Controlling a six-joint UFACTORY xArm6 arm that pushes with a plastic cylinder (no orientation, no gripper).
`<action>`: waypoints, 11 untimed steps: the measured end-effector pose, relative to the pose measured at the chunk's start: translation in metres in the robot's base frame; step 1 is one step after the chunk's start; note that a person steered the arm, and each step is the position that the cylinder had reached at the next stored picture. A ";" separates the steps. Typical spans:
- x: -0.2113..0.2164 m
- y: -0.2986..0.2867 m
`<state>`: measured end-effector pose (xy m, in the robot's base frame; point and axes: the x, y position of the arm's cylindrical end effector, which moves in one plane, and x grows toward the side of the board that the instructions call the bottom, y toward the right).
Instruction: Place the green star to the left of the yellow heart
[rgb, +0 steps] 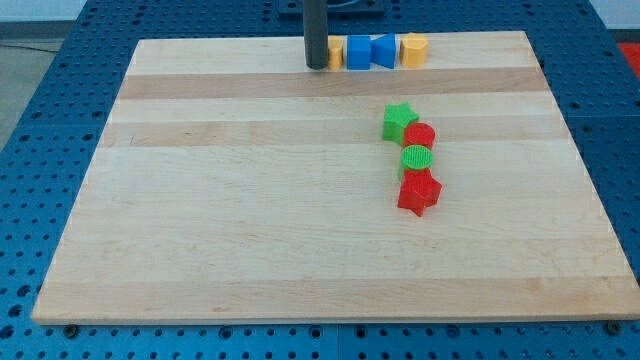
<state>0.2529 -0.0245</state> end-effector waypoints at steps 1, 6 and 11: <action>0.032 -0.002; 0.107 0.194; 0.132 0.118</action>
<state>0.3845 0.0934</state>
